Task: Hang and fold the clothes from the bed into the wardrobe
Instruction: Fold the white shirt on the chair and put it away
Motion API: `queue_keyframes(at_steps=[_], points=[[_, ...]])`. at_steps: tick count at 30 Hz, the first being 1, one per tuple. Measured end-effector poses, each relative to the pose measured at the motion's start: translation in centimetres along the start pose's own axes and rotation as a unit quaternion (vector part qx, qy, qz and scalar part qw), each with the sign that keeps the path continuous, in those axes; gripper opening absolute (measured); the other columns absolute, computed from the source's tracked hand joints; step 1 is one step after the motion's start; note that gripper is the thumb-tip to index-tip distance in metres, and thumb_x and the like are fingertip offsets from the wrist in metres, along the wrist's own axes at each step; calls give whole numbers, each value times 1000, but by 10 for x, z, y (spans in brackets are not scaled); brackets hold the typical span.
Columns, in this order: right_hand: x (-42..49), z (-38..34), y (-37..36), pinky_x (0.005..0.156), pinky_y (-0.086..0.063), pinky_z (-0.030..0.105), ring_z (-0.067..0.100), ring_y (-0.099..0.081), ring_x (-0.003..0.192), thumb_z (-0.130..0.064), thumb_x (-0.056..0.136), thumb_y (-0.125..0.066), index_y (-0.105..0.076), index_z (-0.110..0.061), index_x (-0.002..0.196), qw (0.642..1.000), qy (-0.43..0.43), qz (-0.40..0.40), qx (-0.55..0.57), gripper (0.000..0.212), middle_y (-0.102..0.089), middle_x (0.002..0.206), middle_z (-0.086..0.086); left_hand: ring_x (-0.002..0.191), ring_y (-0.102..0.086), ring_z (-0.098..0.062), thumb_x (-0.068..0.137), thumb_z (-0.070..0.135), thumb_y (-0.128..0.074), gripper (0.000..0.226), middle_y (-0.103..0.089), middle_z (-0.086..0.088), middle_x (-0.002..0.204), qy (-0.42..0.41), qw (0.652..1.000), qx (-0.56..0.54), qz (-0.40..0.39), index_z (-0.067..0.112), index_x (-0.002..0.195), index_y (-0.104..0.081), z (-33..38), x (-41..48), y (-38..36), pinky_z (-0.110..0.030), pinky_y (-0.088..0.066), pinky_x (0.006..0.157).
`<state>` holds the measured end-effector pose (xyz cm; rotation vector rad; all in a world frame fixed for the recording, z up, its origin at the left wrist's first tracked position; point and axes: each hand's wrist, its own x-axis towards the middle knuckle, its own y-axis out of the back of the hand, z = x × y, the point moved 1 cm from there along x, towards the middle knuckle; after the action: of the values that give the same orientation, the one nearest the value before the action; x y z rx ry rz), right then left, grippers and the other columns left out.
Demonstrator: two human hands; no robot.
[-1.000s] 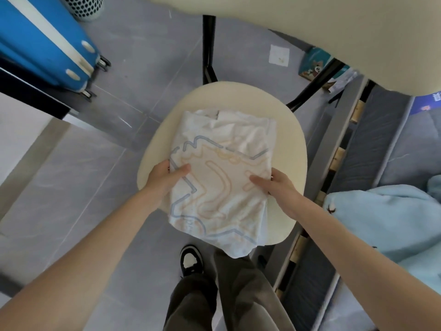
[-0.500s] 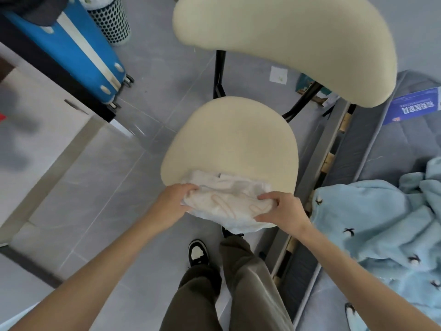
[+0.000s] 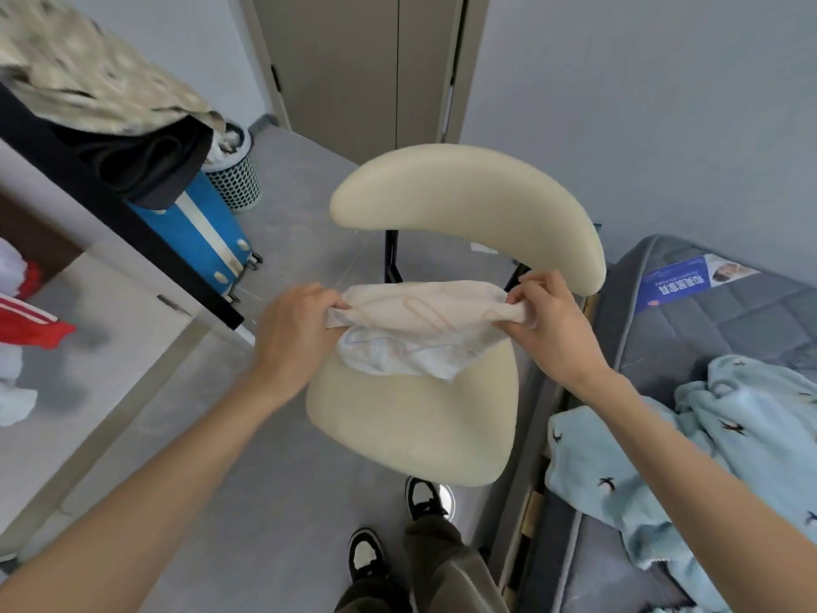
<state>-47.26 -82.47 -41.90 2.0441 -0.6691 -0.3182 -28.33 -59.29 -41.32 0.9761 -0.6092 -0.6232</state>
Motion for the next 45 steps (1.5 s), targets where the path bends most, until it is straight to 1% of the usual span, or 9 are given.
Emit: queue_keyframes(at_steps=[6, 13, 19, 23, 27, 30, 33, 37, 45], points=[[-8, 20, -12, 70, -48, 39, 25, -56, 93, -26, 91, -64, -48, -14, 98, 999, 0, -51, -8, 21, -61, 108, 4, 72, -56, -31, 72, 7, -76, 12, -62, -7, 73, 33, 999, -38, -1, 10, 72, -65, 2, -5, -33, -31, -30, 54], [-66, 84, -109, 76, -52, 40, 25, -59, 88, -22, 93, -56, -43, -18, 100, 961, -121, -246, -41, 16, -61, 102, 3, 82, -50, -23, 77, 7, -69, 15, -47, 0, 87, 108, 972, -52, -204, 14, 77, -56, -30, -71, -143, -38, -42, 66], [-104, 113, -139, 62, -42, 22, 16, -54, 78, -29, 81, -65, -38, -34, 84, 891, -184, -414, 21, 27, -59, 93, -2, 62, -39, -4, 87, 19, -66, 34, -43, 14, 66, 168, 872, -218, -406, 22, 69, -38, -65, -123, -175, -22, -30, 56], [-72, 121, -141, 63, -44, 19, 13, -59, 81, -27, 82, -71, -49, -28, 92, 901, -254, -315, 155, 25, -61, 91, -4, 55, -43, -1, 88, 23, -67, 23, -49, 10, 66, 268, 881, -250, -300, 21, 79, -47, -77, -99, -191, -15, -35, 51], [-26, 134, -162, 84, -54, 32, 20, -63, 99, -35, 83, -74, -47, -25, 121, 880, -349, -168, 274, 48, -61, 114, 2, 82, -57, -5, 92, 26, -63, 18, -58, 9, 94, 404, 828, -352, -165, 19, 102, -51, -78, -51, -219, -14, -41, 62], [-10, 147, -193, 101, -44, 40, 24, -52, 119, -50, 80, -72, -29, -19, 144, 835, -431, -201, 276, 83, -47, 137, 2, 92, -62, -19, 94, 33, -59, 23, -61, 3, 95, 449, 800, -341, -204, 14, 108, -57, -83, -35, -249, -21, -43, 62], [-12, 151, -222, 89, -45, 37, 23, -50, 107, -57, 81, -67, -27, -12, 145, 809, -498, -228, 215, 88, -49, 131, 6, 93, -62, -22, 89, 49, -61, 48, -62, -2, 104, 499, 774, -297, -252, 12, 118, -54, -81, -42, -275, -30, -51, 71], [-24, 149, -246, 78, -47, 41, 26, -52, 93, -54, 87, -59, -35, -11, 133, 843, -486, -171, 157, 67, -51, 102, 2, 104, -58, -29, 86, 55, -60, 51, -57, -3, 107, 511, 799, -224, -222, 15, 111, -42, -76, -52, -297, -47, -44, 97], [-30, 145, -267, 101, -37, 49, 37, -42, 120, -64, 86, -51, -27, -15, 141, 843, -508, -122, 127, 78, -37, 138, 12, 109, -49, -32, 91, 46, -56, 51, -50, -10, 121, 479, 854, -188, -74, 8, 124, -46, -61, -67, -308, -44, -45, 88]])
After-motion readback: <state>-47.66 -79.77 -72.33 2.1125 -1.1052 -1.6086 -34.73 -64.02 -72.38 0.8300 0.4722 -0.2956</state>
